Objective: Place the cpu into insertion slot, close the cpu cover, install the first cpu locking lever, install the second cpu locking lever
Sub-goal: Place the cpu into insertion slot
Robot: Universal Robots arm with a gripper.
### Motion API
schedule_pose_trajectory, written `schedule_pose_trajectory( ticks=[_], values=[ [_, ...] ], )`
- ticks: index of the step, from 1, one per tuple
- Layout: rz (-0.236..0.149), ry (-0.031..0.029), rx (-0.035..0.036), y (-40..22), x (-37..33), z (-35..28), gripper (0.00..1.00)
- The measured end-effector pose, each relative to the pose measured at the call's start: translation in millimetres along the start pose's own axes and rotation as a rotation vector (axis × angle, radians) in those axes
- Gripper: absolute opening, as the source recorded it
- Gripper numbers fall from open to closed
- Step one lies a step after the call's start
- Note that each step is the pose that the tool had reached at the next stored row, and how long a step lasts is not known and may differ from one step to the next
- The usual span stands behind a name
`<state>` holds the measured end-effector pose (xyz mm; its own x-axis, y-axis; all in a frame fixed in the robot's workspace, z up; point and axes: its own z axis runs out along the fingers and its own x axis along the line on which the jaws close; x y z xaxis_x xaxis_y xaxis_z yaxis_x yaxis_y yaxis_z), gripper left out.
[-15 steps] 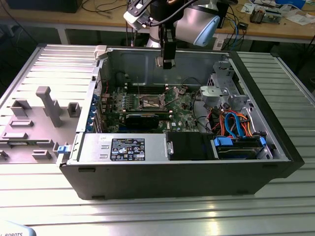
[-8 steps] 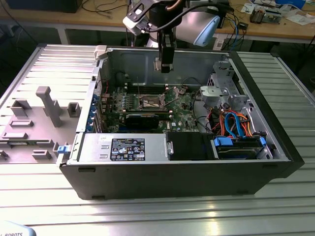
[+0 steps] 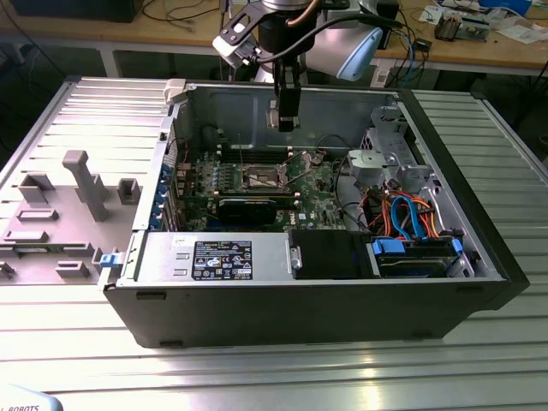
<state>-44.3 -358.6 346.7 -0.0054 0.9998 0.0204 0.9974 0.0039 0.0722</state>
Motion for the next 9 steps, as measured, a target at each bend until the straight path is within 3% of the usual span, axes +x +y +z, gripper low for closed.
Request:
schedule_pose_trajectory(
  ticks=[9],
  values=[
    [0.0,0.0,0.0,-0.1,-0.1,0.5,0.54]
  ],
)
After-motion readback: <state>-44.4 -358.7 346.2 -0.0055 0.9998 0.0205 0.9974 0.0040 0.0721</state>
